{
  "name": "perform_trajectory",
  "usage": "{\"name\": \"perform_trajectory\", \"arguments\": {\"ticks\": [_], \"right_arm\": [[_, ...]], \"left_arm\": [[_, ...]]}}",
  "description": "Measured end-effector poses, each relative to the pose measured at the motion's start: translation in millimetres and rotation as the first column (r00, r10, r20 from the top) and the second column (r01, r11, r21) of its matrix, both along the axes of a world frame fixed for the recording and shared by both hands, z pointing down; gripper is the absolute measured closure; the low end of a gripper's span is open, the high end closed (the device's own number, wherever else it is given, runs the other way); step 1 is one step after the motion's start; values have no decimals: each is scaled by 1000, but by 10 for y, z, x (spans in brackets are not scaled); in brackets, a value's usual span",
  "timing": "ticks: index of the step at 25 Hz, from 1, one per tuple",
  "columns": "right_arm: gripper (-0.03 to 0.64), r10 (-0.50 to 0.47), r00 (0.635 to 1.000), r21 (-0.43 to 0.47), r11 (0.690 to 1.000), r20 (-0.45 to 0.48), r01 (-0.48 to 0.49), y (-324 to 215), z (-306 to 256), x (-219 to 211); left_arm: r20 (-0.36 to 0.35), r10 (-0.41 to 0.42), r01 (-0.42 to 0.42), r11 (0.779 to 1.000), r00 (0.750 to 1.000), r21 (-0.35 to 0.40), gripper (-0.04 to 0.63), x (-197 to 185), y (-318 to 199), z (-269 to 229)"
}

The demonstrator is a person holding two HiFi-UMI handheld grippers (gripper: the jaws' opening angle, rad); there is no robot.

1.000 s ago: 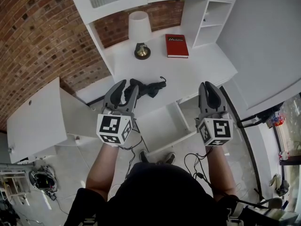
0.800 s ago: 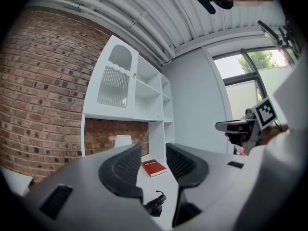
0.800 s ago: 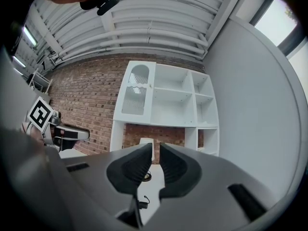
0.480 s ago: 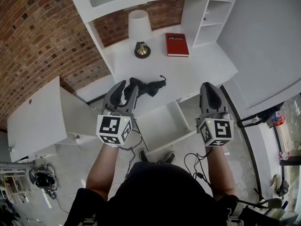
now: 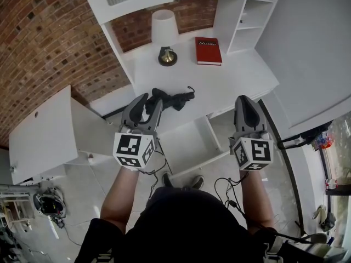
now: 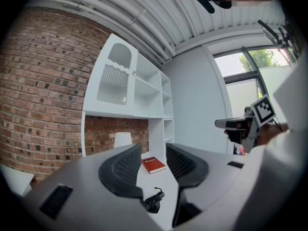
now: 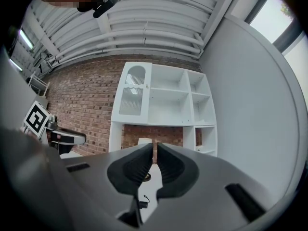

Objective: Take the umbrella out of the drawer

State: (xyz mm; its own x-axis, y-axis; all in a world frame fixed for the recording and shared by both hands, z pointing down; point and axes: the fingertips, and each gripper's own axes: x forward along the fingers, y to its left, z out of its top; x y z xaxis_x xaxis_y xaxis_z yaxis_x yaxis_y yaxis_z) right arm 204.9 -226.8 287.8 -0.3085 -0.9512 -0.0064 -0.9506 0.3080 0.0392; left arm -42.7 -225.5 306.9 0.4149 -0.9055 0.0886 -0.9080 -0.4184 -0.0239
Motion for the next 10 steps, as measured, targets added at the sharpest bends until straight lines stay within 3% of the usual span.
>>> {"name": "perform_trajectory", "arguments": {"ticks": [10], "right_arm": [[594, -11, 1000, -10, 1000, 12, 11, 5, 47, 80]], "left_arm": [[6, -12, 12, 1000, 1000, -3, 436, 71, 35, 25]]}}
